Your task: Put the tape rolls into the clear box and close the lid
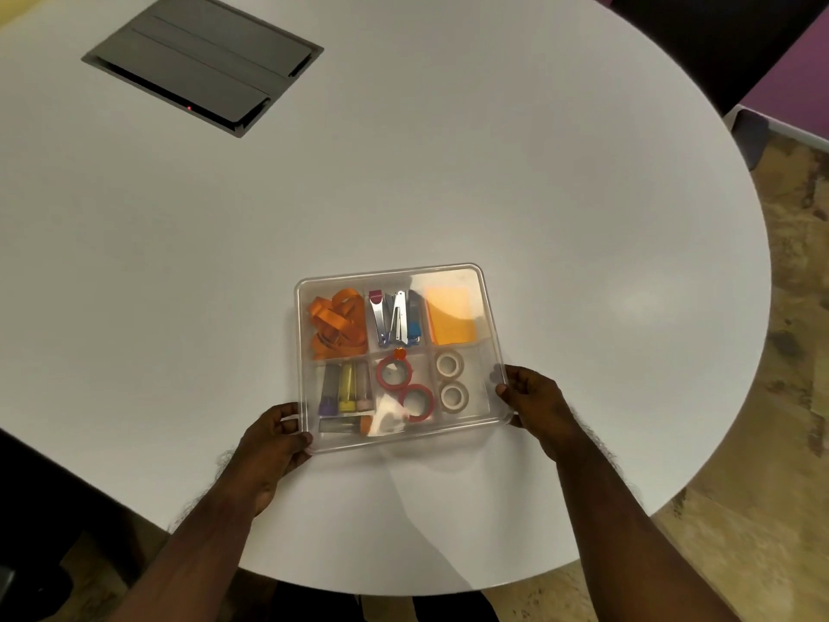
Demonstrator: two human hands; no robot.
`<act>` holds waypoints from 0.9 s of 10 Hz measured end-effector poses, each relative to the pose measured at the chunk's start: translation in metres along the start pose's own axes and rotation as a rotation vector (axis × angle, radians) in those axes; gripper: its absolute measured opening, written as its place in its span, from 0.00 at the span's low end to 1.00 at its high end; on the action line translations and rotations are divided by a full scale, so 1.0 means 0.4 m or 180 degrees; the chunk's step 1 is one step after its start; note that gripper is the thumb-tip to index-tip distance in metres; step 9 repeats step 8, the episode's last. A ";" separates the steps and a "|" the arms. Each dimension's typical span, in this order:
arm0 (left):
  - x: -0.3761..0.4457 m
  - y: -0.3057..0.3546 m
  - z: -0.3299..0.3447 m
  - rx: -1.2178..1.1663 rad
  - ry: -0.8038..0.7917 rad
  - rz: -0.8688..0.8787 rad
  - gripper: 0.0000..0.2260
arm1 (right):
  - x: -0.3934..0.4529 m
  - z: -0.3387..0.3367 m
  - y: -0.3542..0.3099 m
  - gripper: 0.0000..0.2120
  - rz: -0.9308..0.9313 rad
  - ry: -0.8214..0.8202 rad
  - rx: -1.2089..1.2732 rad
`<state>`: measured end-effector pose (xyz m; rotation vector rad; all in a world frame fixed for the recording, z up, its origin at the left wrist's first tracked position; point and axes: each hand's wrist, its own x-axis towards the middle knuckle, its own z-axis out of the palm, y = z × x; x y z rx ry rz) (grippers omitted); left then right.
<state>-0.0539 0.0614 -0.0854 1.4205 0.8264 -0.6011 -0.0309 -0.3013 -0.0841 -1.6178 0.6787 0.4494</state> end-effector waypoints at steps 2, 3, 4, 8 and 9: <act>0.023 0.060 0.054 0.0204 -0.0210 0.0047 0.19 | -0.011 -0.047 0.014 0.14 0.0041 0.0341 0.0179; 0.037 0.087 0.100 0.0323 -0.0310 0.0101 0.19 | -0.015 -0.081 0.024 0.15 0.0079 0.0510 0.0173; 0.061 0.123 0.170 0.0578 -0.0425 0.0199 0.19 | -0.021 -0.129 0.042 0.16 0.0111 0.0725 0.0184; 0.063 0.186 0.204 0.1331 -0.0548 0.0302 0.21 | -0.065 -0.166 0.009 0.19 0.0059 0.0975 -0.0543; 0.063 0.186 0.204 0.1331 -0.0548 0.0302 0.21 | -0.065 -0.166 0.009 0.19 0.0059 0.0975 -0.0543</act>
